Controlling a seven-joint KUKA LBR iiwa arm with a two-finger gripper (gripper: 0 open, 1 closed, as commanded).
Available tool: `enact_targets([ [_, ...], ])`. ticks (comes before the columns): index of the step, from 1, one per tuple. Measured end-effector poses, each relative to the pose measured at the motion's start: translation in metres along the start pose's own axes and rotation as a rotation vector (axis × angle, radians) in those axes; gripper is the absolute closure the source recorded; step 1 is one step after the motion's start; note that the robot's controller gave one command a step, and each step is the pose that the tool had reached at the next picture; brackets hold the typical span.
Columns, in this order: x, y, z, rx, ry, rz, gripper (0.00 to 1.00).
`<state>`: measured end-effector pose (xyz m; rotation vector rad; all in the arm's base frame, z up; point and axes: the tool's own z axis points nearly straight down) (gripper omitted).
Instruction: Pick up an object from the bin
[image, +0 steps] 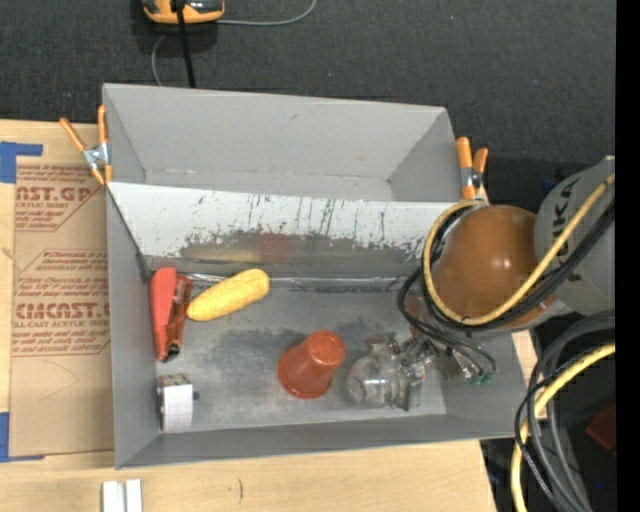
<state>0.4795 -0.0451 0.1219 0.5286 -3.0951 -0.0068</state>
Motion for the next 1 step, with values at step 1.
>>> enact_targets([
  [1,0.0007,0.0006,-0.0119,-0.002,0.004,0.0,1.0],
])
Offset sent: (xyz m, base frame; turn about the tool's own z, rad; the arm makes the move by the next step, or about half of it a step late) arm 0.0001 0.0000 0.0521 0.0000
